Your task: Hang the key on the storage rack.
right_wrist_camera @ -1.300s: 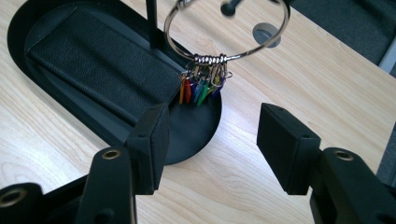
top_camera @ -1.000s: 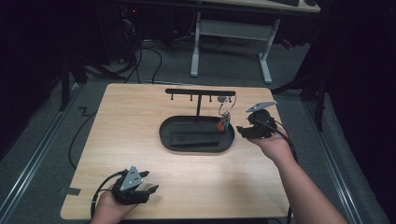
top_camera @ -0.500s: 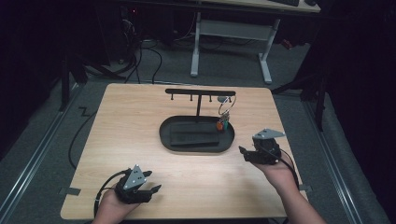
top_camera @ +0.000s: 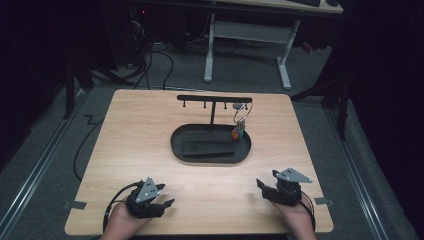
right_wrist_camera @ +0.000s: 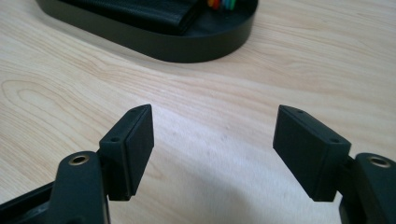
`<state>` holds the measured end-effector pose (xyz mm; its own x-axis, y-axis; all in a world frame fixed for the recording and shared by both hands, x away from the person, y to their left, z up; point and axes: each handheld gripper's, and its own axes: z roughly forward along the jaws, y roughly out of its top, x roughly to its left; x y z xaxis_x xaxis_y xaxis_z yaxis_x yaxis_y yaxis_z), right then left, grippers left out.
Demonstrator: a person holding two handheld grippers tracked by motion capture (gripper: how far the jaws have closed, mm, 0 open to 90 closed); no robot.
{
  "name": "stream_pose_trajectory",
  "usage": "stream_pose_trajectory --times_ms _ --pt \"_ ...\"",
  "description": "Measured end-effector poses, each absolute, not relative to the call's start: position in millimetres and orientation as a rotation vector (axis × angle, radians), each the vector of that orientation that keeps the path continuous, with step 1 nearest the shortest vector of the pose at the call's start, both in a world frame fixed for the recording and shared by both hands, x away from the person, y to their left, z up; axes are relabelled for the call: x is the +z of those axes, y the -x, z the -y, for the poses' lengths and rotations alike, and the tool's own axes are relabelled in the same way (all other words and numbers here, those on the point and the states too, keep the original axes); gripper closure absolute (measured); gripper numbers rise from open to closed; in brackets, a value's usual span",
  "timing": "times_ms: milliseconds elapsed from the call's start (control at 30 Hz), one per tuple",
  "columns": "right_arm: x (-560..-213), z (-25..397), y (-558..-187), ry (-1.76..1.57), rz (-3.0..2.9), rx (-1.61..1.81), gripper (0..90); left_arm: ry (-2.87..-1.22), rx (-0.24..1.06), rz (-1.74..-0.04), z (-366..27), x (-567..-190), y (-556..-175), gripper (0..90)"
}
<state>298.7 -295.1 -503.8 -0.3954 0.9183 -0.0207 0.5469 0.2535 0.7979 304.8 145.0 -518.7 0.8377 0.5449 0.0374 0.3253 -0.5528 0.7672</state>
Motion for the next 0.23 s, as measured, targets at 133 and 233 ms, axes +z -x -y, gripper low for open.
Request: stream_pose_trajectory --times_ms 133,233 --pt "-507 306 -282 -1.352 -1.979 1.066 29.0 -2.201 0.346 -0.625 -143 -519 -304 39.0" --pt "-505 313 -280 -1.352 -1.933 1.060 29.1 -2.210 0.348 -0.628 -142 -519 -304 39.0"
